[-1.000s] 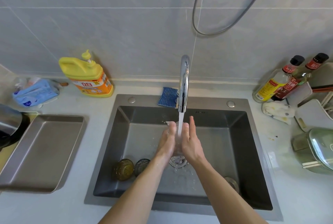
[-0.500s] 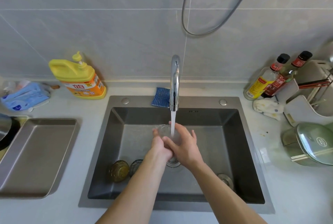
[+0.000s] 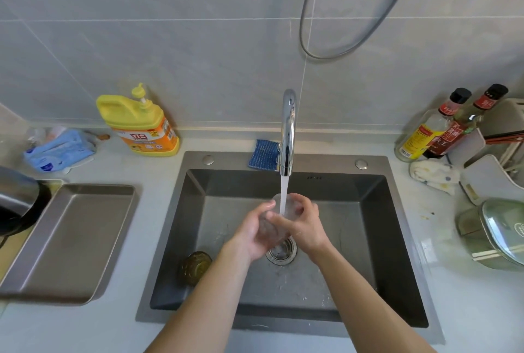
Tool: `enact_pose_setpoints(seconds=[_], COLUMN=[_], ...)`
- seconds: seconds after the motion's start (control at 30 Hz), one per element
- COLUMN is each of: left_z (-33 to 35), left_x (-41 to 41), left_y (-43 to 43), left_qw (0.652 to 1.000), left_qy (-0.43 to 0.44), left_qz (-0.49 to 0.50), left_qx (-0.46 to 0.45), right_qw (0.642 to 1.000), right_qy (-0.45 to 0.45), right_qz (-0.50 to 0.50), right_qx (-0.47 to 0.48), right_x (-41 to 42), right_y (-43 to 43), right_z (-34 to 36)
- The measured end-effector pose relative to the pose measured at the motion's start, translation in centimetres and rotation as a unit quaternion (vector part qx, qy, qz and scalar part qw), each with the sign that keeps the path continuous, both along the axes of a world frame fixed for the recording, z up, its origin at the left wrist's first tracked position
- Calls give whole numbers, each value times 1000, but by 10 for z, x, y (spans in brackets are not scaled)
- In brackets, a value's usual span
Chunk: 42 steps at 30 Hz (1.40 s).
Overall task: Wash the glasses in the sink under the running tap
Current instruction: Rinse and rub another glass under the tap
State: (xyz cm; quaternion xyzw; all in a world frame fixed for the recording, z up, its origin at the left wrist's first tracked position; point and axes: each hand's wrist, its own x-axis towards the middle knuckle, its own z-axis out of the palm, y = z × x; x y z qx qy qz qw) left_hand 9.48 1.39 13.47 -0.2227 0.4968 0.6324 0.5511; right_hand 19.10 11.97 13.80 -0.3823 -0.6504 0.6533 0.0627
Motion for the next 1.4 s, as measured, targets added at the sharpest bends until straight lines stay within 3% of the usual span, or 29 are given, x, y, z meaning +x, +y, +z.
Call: enact_pose_setpoints(seconds=[0.13, 0.27, 0.33, 0.43, 0.5, 0.6, 0.7, 0.77, 0.87, 0.9, 0.93, 0.97, 1.0, 1.07, 1.1, 1.13, 1.17, 1.2, 1.23, 1.3, 1.33, 1.4], left_z=[-10, -16, -16, -16, -21, -22, -24, -28, -28, -31, -29, -27, -26, -26, -27, -28, -28, -28, -27, -24, -22, -23], left_x=[5, 10, 11, 10, 13, 20, 14, 7, -1, -4, -4, -4, -3, -1, 0, 0, -2, -5, -6, -6, -7, -7], left_y=[8, 12, 10, 6, 7, 12, 14, 10, 7, 9, 12, 16, 19, 21, 21, 21, 21, 21, 20, 21, 22, 26], left_qw=[990, 988, 992, 994, 995, 992, 990, 991, 987, 985, 984, 984, 984, 983, 983, 983, 983, 983, 982, 982, 983, 984], left_qy=[23, 43, 33, 24, 4, -41, -55, -44, -35, -34, -38, -43, -45, -46, -44, -30, -19, -4, 10, 3, 2, 2], left_qz=[107, 100, 70, 27, 29, 88, 95, 78, 95, 114, 129, 128, 125, 143, 146, 147, 153, 149, 140, 143, 141, 132], left_qx=[-89, -108, -103, -99, -98, -76, -87, -95, -122, -125, -118, -115, -115, -108, -106, -101, -96, -107, -124, -125, -118, -118], right_qw=[1000, 986, 953, 868, 849, 870, 864, 830, 705, 684, 697, 744, 815, 949, 978, 981, 976, 962, 925, 821, 814, 881], right_qy=[4, -6, -27, -127, -150, -148, -157, -115, -83, -107, -134, -153, -150, -79, -27, 9, 29, 6, -41, -133, -137, -82], right_qz=[-5, 160, 294, 453, 463, 408, 404, 442, 489, 475, 453, 424, 381, 260, 206, 191, 213, 264, 325, 392, 383, 325], right_qx=[10, 48, 68, 161, 205, 235, 256, 320, 508, 543, 539, 493, 409, 157, 32, -34, -22, 70, 193, 393, 414, 333], right_x=[-1, 1, 0, -4, -10, -15, -14, -9, -5, -4, -6, -10, -15, -18, -16, -11, -5, 1, 7, 10, 7, 0], right_y=[-7, -2, 6, 13, 12, 1, -13, -8, 8, 7, 4, -2, -7, -12, -10, -7, -3, 2, 7, 13, 10, 0], right_z=[-2, 5, 11, 15, 18, 11, -3, -6, -10, -12, -17, -20, -22, -17, -13, -9, -5, -5, -5, -10, -10, -10])
